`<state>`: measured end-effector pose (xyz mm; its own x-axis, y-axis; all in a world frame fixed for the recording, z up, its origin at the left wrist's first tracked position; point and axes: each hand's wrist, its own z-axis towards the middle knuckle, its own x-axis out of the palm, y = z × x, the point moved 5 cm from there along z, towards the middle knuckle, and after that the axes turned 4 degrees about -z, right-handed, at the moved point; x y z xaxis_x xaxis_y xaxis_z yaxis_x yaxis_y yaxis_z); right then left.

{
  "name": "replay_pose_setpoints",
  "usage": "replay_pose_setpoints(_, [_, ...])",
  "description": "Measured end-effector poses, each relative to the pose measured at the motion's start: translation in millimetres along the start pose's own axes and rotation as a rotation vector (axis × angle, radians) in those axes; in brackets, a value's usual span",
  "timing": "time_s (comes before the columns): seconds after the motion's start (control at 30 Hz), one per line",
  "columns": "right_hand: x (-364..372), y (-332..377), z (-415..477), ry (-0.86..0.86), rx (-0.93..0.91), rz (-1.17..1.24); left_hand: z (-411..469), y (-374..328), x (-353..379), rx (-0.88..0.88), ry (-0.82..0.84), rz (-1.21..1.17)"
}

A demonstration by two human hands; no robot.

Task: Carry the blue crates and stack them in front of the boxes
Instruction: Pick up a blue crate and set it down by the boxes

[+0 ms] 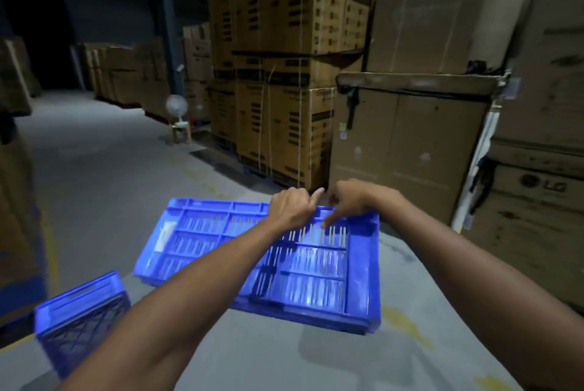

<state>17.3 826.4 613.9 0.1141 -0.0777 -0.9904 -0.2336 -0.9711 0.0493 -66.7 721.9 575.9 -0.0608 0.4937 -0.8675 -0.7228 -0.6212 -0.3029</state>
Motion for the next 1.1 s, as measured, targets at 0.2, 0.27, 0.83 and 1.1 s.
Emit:
replay_pose_setpoints(0.2, [28, -53, 55, 0.147, 0.056, 0.252, 65, -27, 32, 0.192, -0.036, 0.067])
replay_pose_setpoints(0.27, [22, -69, 83, 0.049, 0.016, 0.268, 96, -19, 46, 0.21, -0.019, 0.04])
replay_pose_setpoints(0.83, [-25, -300, 314, -0.198, 0.245, -0.166, 423, 33, 216, 0.335, 0.566, 0.048])
replay_pose_setpoints(1.1, [28, -438, 397, 0.15, 0.441, 0.117, 541, -40, 312, 0.515, 0.712, 0.159])
